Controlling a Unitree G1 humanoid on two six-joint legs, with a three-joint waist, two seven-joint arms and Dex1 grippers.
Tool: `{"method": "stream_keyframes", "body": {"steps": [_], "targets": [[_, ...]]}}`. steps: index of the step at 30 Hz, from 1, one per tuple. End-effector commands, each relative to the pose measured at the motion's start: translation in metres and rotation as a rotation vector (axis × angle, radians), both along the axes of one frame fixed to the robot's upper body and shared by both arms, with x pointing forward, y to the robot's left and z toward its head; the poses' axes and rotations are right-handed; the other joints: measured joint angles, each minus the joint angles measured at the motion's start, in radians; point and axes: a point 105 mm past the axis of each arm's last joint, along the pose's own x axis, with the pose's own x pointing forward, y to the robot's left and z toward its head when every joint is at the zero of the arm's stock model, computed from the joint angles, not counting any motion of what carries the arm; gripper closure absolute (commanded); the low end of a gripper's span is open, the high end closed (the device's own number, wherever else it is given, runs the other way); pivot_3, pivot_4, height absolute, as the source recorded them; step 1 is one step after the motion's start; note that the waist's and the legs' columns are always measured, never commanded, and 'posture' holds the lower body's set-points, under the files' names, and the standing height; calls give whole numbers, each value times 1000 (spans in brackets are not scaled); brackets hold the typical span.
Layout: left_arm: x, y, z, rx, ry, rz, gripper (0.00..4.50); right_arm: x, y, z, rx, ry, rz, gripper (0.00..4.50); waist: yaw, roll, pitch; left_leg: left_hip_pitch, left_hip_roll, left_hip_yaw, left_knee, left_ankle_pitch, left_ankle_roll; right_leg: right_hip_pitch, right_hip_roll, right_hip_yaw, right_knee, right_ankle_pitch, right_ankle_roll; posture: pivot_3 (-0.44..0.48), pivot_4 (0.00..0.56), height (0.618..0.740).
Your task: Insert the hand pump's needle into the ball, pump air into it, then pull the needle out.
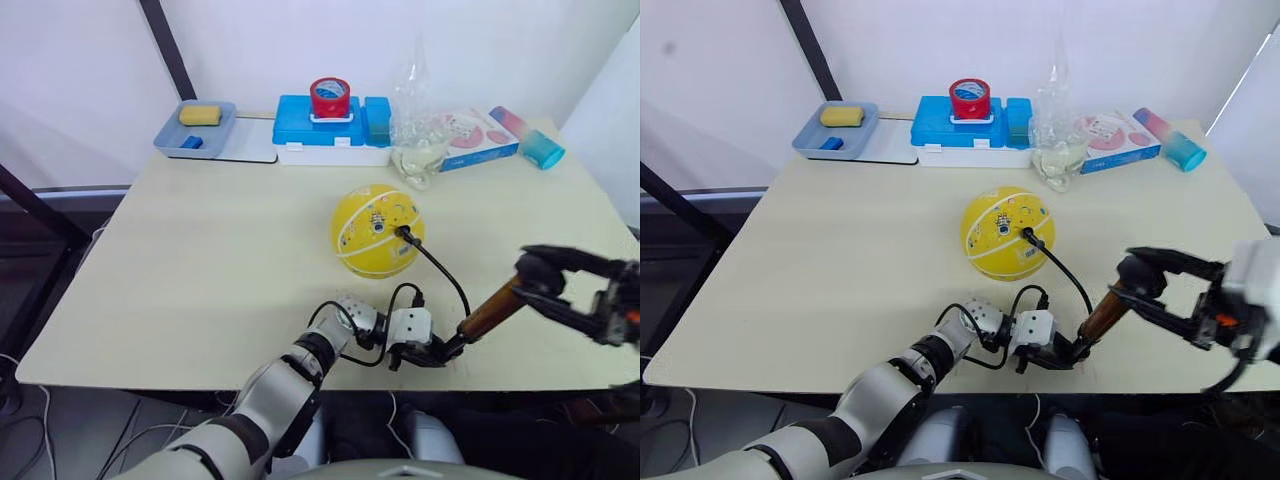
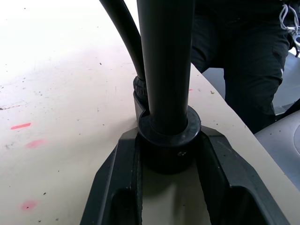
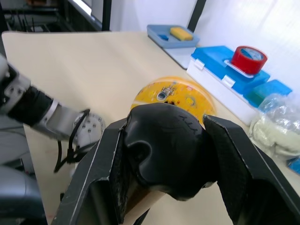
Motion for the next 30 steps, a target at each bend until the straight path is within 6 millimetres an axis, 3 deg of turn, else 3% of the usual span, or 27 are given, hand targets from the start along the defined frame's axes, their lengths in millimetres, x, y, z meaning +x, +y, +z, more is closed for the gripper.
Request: {"method": "stream_keyframes", "body": {"steps": [1,5,9,20,26,30], "targets": [[-4,6,-11,54,21,-1,3402,-3,3,-62,-67,179,31,2595,0,0,-1,0,0,0,0,0,0,0,0,0,0,0,0,0,150,737],[-4,7,-12,53,22,2,3402,-1,2,-98,-75,201,4,2595,0,-3,-3,1,0,0,0,0,0,0,1,0,0,0,0,0,150,737],[-3,7,-12,52,21,3,3402,-1,5,-99,-51,158,9,2595,0,-2,-3,1,0,0,0,0,0,0,1,0,0,0,0,0,150,737],[-3,7,-11,55,23,-2,3402,-9,-6,7,30,-71,24,2595,3,6,2,-1,0,0,0,0,-1,0,0,0,0,0,0,0,150,737],[-4,6,-11,55,20,-7,3402,-20,-17,56,53,-131,1,2595,2,6,3,-1,0,0,0,0,-1,0,-1,0,0,0,0,0,150,737],[-4,6,-10,55,19,-9,3402,-22,-21,75,74,-142,-9,2595,2,5,4,-1,0,0,0,0,-1,0,-1,0,-1,0,0,0,150,737]]}}
